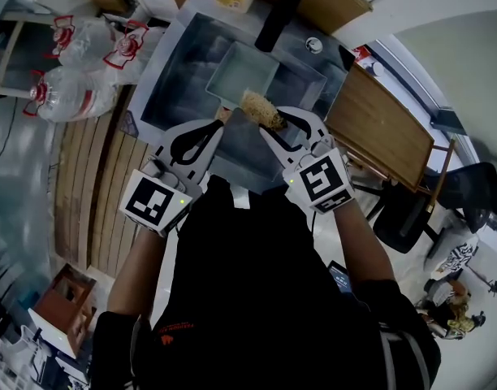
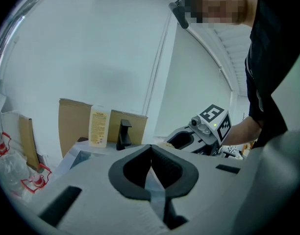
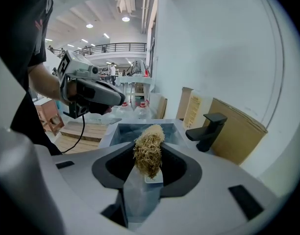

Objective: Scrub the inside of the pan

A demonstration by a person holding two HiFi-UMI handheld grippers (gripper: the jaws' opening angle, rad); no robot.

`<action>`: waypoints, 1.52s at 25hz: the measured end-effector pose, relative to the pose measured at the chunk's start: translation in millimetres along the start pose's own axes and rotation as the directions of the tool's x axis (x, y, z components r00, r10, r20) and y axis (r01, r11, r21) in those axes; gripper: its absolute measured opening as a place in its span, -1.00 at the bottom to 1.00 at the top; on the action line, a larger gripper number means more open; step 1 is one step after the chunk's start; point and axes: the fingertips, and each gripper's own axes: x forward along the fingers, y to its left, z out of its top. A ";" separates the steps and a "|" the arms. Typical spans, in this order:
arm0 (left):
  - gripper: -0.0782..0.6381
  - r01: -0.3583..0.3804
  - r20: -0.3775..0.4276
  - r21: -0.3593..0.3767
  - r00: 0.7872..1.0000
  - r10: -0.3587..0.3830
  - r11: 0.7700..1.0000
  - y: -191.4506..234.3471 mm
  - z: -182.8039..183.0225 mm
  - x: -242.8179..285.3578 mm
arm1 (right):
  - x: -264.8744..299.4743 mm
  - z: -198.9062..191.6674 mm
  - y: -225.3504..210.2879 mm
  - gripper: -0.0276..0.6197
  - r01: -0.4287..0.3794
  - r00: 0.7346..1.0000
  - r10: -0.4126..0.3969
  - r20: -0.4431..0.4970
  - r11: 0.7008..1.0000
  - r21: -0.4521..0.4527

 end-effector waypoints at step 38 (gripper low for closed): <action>-0.73 0.028 0.037 0.074 0.999 -0.031 0.997 -5.6 14.8 4.3 | -11.1 4.5 -10.4 -0.47 0.044 0.999 -0.044 0.005 0.999 -0.003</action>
